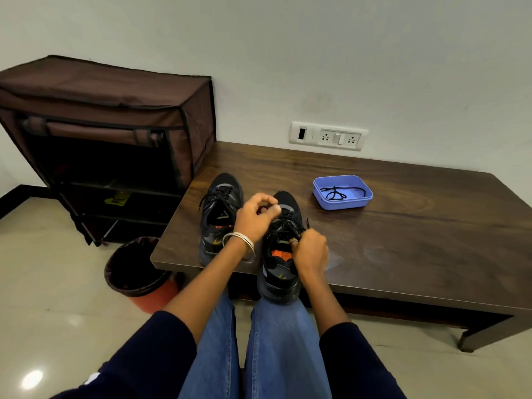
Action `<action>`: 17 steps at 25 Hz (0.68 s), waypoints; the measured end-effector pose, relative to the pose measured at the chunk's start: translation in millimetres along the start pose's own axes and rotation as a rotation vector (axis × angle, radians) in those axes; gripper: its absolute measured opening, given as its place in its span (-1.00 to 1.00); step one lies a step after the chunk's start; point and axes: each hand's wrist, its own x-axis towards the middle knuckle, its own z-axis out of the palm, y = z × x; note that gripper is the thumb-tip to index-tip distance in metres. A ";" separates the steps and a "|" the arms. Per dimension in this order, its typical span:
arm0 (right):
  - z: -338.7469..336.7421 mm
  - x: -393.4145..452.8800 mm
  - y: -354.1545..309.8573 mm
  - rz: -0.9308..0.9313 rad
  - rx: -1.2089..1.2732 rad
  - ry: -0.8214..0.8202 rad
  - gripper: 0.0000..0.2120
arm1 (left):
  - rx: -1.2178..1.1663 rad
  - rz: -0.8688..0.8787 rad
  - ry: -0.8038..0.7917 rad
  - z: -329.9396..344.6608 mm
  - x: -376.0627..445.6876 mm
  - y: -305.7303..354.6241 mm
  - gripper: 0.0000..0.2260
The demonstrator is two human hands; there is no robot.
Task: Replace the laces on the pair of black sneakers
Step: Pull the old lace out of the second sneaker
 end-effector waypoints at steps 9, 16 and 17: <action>1.1 0.2 1.7 -0.007 -0.004 0.019 -0.86 | 0.330 -0.026 -0.043 23.1 -6.5 -29.3 -0.94; -0.5 -1.1 1.6 -0.006 0.002 0.020 -0.83 | -0.825 -0.475 0.141 14.1 -13.4 -24.6 -0.74; -0.4 -0.7 2.2 -0.008 0.006 0.020 -0.84 | -0.823 -0.497 0.174 15.5 -10.5 -23.3 -0.75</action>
